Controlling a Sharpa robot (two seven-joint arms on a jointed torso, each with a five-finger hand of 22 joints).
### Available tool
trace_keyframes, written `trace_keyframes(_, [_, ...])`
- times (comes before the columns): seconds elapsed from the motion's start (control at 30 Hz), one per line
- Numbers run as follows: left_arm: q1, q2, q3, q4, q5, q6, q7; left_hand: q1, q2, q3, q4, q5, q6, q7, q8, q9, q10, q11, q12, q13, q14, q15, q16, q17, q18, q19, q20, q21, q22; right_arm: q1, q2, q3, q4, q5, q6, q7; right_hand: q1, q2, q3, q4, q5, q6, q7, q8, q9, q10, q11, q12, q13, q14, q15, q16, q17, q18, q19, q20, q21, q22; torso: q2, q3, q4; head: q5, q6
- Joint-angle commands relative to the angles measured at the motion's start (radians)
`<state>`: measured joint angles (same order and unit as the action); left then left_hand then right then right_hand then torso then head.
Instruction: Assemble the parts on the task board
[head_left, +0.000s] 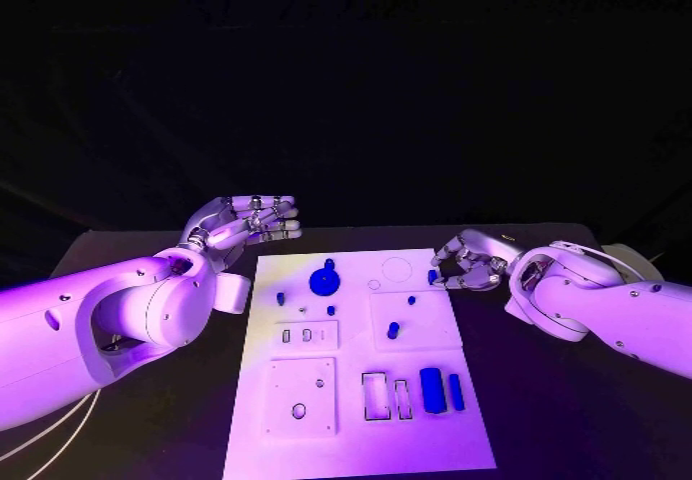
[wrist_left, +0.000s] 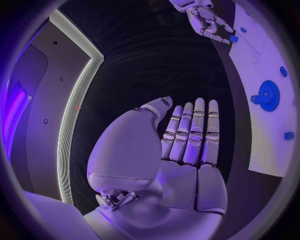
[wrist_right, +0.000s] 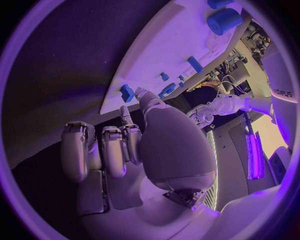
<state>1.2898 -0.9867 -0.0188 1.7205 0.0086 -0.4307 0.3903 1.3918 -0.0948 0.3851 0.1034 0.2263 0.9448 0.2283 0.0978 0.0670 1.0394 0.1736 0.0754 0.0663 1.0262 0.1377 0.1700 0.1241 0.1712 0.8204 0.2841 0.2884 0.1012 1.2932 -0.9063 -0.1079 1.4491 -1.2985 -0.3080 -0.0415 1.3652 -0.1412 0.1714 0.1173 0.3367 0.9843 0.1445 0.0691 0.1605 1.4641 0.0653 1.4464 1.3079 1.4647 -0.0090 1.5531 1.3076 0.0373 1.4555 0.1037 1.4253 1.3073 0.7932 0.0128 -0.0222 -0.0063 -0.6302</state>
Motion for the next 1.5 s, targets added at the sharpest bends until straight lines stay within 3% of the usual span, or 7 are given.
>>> trace_keyframes(0.03, [0.000, 0.002, 0.000, 0.001, -0.001, 0.022, 0.006, 0.009, 0.001, 0.005, 0.001, -0.002, -0.003, 0.007, -0.007, -0.001, -0.002, 0.007, -0.002, 0.000, -0.005, 0.002, -0.007, 0.001, 0.011, -0.009, -0.001, -0.004, -0.002, -0.003, 0.007, 0.000, -0.006, -0.002, -0.002, -0.003, 0.005, 0.003, 0.002, -0.003, 0.002, 0.003, 0.000, 0.001, -0.001, 0.000, -0.004, 0.003, 0.142, 0.099, 0.000, 0.006, 0.233, 0.007, -0.001, -0.003, 0.002, 0.111, 0.000, 0.0005, -0.0001, 0.002, -0.001])
trace_keyframes(1.5, [0.000, 0.001, 0.000, -0.002, -0.001, 0.026, 0.004, 0.009, 0.001, 0.007, 0.000, -0.002, -0.002, 0.008, -0.008, -0.001, -0.002, 0.007, -0.004, 0.000, -0.005, 0.002, -0.008, 0.002, 0.011, -0.010, -0.001, -0.004, -0.002, -0.015, 0.041, 0.000, -0.033, -0.042, 0.006, -0.027, 0.028, 0.036, 0.040, -0.029, -0.015, 0.036, -0.002, 0.007, 0.000, 0.011, -0.006, 0.015, 0.153, 0.101, -0.002, 0.008, 0.240, 0.004, 0.008, -0.006, 0.010, 0.123, -0.001, 0.0010, 0.0001, 0.001, -0.011])
